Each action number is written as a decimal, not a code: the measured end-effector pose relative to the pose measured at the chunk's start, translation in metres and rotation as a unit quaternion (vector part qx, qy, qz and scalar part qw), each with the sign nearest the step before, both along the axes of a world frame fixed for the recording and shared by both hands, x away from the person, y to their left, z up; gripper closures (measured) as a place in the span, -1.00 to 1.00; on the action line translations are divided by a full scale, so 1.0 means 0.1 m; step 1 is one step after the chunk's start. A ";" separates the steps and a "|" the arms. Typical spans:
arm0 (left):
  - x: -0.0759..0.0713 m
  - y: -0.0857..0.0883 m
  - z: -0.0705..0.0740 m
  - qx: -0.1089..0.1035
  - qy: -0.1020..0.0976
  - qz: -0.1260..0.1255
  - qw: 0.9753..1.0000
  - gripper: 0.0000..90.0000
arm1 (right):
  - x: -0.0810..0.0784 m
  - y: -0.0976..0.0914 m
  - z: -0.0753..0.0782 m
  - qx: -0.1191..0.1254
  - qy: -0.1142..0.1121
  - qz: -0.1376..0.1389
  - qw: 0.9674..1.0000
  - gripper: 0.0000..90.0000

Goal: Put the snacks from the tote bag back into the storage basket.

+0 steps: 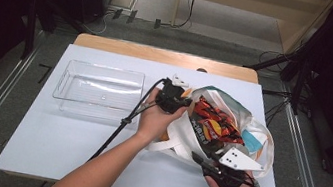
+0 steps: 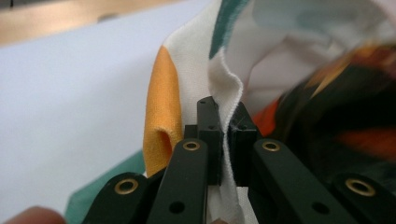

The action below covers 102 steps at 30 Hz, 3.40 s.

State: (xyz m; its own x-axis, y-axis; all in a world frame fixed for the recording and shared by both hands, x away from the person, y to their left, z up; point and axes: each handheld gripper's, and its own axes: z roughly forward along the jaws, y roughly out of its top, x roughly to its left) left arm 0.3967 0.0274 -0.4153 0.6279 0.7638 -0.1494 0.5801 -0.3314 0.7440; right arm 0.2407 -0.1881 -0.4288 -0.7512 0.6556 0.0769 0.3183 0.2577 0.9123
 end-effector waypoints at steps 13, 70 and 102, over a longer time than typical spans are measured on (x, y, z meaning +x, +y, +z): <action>-0.07 0.04 -0.42 -0.043 0.005 0.011 0.999 0.81 | -0.04 -0.94 0.06 0.133 -0.049 -0.275 0.951 0.26; -0.35 0.28 -0.56 -0.071 -0.075 0.010 0.995 0.68 | 0.14 -0.64 0.03 0.178 -0.027 -0.193 0.965 -0.15; -0.35 0.27 -0.56 -0.069 -0.078 0.008 0.995 0.67 | 0.49 -0.34 0.40 0.155 -0.010 -0.233 0.960 1.00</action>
State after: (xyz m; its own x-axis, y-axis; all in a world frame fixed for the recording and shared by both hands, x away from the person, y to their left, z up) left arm 0.3612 0.0546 -0.4717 0.6388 0.7535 -0.1555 0.4595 -0.2115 0.8626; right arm 0.2898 -0.2220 -0.3890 -0.3851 0.8689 0.3108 0.3144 -0.1931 0.9294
